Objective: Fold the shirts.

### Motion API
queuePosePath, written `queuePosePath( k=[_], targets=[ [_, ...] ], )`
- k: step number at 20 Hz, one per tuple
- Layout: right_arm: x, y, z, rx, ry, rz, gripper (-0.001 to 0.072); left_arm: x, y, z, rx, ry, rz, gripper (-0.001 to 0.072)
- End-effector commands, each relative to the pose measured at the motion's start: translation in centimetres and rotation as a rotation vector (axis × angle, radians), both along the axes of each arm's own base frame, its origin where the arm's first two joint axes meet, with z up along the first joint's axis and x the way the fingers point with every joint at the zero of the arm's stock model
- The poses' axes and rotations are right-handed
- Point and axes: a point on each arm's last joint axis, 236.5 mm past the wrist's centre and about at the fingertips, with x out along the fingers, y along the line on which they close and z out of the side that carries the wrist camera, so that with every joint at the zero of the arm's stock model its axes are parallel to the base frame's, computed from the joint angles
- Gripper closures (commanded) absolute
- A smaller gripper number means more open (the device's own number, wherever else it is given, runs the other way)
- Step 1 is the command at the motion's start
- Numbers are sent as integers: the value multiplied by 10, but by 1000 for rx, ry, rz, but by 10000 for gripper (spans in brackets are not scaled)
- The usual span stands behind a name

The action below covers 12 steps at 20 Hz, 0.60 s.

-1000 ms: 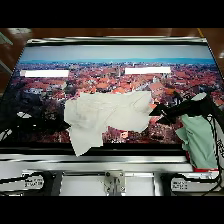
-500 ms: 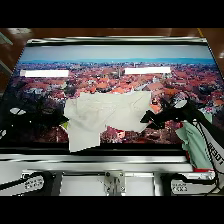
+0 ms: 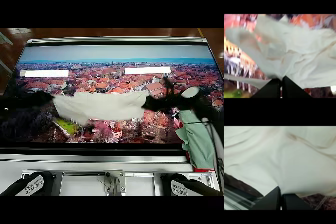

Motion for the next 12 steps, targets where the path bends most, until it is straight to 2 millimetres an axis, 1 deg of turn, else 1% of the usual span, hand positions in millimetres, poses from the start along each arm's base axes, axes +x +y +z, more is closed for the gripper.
queuePosePath(
  k=[1,2,3,4,5,6,7,8,9,10,11,12],
  targets=[
    [1,-13,168,-83,-445,92,639,-26,6,196,156,-479,36,666],
    [-5,-17,226,-111,-591,63,639,-52,3,260,204,-639,55,666],
    [-17,-22,283,-132,-728,19,639,-82,-3,313,246,-780,76,666],
    [-35,-24,331,-136,-839,-17,639,-115,-7,359,294,-908,102,666],
    [-54,-27,364,-146,-909,-50,639,-146,-13,391,338,-1004,123,666],
    [-72,-33,389,-163,-962,-90,639,-174,-15,414,372,-1070,160,666],
    [-89,-38,404,-181,-990,-115,639,-197,-15,427,392,-1103,207,666],
    [-104,-44,413,-202,-1002,-144,639,-216,-10,434,414,-1116,266,666],
    [-116,-48,414,-216,-998,-161,639,-230,-5,436,436,-1119,316,666],
    [-126,-50,413,-229,-984,-168,639,-241,0,432,473,-1107,350,666],
    [-135,-52,408,-239,-960,-169,639,-247,3,424,520,-1078,360,666],
    [-140,-53,400,-247,-920,-172,639,-249,6,410,561,-1025,355,666]
  ],
)
